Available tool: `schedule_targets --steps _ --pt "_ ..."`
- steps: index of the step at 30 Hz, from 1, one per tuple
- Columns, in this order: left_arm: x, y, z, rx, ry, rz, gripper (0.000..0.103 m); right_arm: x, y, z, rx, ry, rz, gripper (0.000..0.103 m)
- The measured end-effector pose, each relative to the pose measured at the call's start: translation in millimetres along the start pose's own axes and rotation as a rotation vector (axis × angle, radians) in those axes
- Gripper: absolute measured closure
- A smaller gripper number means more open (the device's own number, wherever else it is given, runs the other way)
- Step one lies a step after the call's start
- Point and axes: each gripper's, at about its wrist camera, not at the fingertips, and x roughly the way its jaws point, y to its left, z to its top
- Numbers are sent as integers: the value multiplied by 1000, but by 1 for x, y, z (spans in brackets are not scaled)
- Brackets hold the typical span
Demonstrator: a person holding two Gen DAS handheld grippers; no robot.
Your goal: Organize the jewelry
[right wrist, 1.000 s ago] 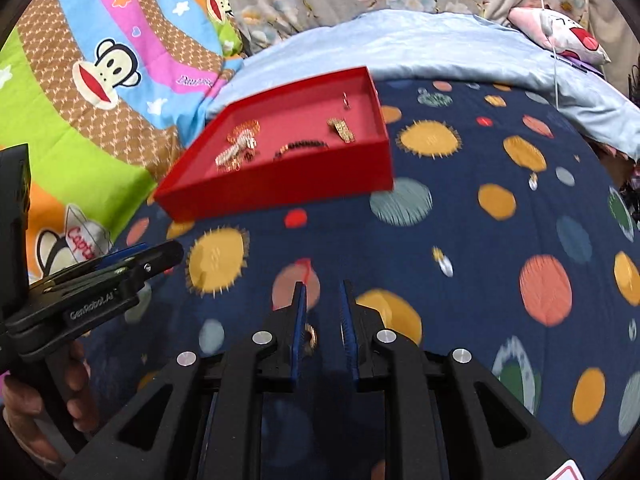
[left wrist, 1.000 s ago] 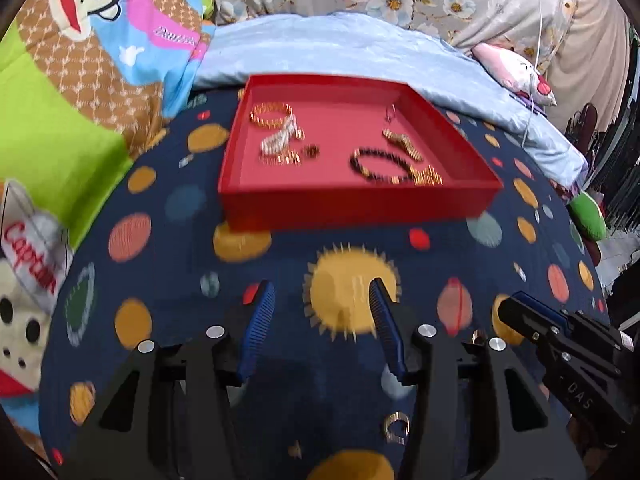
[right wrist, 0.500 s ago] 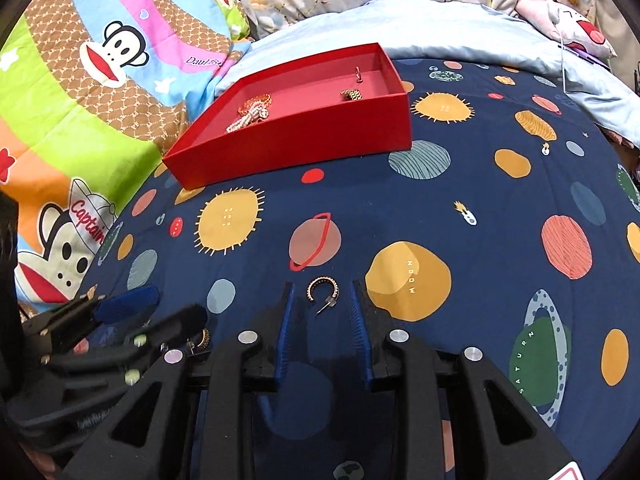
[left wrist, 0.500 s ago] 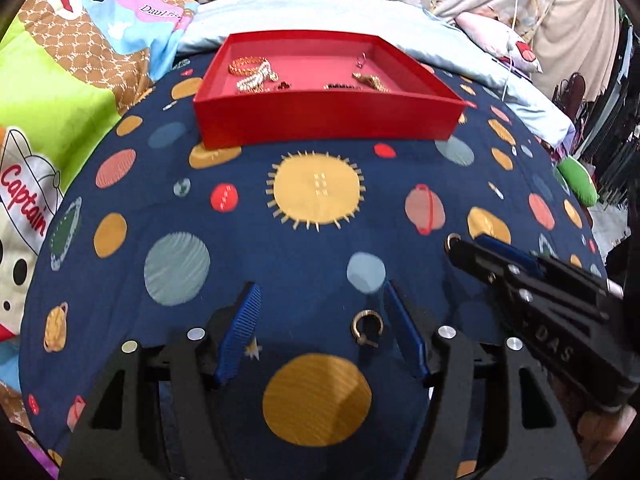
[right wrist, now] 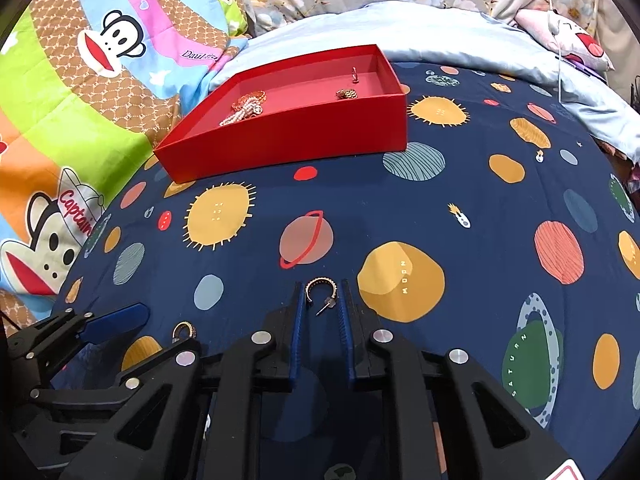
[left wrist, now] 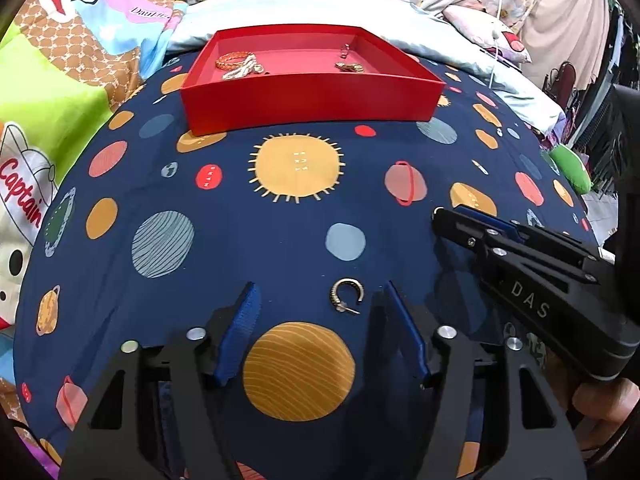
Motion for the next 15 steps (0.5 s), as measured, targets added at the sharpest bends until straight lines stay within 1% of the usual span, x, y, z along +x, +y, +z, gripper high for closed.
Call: schedule_targets --steps 2,4,5,6,11,15 --pt "0 -3 0 6 -1 -4 48 -2 -1 -1 5 -1 3 88" --pt "0 -4 0 10 -2 -10 55 -3 -1 -1 7 -3 5 88" --pt "0 -5 0 11 -2 -12 60 -4 -1 -1 8 -4 6 88" --pt "0 -5 1 12 -3 -17 69 -5 -1 -1 9 -6 7 88" --pt "1 -4 2 4 7 -49 86 -7 -1 -1 13 -12 14 88" --pt "0 -5 2 -2 15 -83 87 -10 -1 0 13 -18 22 88"
